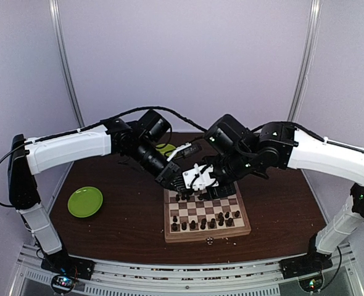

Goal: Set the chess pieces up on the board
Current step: Pass from the left arm to the right

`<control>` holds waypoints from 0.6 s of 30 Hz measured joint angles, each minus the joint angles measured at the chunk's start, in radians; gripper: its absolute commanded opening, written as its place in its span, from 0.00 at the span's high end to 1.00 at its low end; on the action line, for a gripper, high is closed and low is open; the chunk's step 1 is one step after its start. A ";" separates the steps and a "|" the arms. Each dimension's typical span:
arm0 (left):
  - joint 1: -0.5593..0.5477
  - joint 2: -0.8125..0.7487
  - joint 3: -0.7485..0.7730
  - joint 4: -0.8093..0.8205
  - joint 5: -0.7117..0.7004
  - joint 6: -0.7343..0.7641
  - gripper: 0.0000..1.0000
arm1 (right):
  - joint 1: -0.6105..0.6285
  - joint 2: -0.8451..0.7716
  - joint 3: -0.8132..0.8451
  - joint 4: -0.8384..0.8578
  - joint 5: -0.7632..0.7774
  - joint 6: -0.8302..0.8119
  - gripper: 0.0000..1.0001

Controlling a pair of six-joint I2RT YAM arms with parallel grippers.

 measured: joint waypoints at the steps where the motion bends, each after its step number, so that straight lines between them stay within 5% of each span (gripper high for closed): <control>1: 0.000 0.000 0.000 0.001 0.004 -0.005 0.97 | 0.008 0.003 0.006 -0.002 0.008 -0.002 0.50; 18: 0.000 0.000 -0.002 0.039 0.023 -0.061 0.95 | 0.051 0.055 0.034 -0.021 0.088 -0.011 0.88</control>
